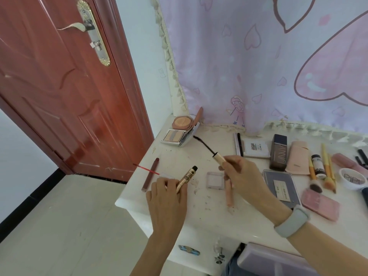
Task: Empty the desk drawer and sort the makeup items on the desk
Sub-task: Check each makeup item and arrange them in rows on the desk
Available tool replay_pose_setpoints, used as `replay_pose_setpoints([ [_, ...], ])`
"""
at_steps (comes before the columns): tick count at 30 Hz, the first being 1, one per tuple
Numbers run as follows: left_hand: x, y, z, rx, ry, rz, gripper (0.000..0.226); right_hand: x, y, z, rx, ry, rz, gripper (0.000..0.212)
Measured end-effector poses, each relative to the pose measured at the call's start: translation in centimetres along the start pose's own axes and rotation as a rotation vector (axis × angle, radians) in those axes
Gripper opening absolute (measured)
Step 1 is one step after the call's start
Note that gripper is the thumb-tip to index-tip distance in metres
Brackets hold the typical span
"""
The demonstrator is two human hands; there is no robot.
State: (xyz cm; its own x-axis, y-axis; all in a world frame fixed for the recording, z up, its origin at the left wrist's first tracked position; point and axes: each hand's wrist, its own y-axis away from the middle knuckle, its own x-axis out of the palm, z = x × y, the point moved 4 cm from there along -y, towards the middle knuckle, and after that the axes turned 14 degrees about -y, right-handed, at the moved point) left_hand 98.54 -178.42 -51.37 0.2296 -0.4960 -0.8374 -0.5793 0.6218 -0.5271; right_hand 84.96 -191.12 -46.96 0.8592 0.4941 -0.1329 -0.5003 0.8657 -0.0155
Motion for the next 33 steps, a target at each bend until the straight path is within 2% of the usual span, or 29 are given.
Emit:
replay_pose_setpoints([
  [4, 0.7, 0.3, 0.1, -0.037, 0.039, -0.002, 0.015, 1.7, 1.0, -0.7, -0.135, 0.381, 0.051, 0.018],
  [9, 1.1, 0.6, 0.3, -0.132, 0.146, 0.042, 0.030, 3.5, 1.7, -1.7, -0.304, 0.660, 0.013, 0.023],
  [14, 0.9, 1.1, 0.8, -0.096, 0.179, 0.010, 0.017, 4.9, 2.3, -2.4, -0.455, 0.900, -0.019, 0.024],
  [22, 1.0, 0.9, 1.1, -0.109, 0.205, -0.023, 0.019, 6.2, 2.6, -2.2, -0.550, 0.986, 0.011, 0.026],
  [29, 0.9, 1.0, 1.2, -0.093, 0.183, -0.047, 0.021, 6.2, 2.8, -2.2, -0.486, 1.011, 0.060, 0.030],
  [33, 0.9, 1.1, 1.2, -0.094, 0.165, -0.040, 0.021, 5.7, 2.9, -1.9, -0.475, 0.945, 0.083, 0.034],
])
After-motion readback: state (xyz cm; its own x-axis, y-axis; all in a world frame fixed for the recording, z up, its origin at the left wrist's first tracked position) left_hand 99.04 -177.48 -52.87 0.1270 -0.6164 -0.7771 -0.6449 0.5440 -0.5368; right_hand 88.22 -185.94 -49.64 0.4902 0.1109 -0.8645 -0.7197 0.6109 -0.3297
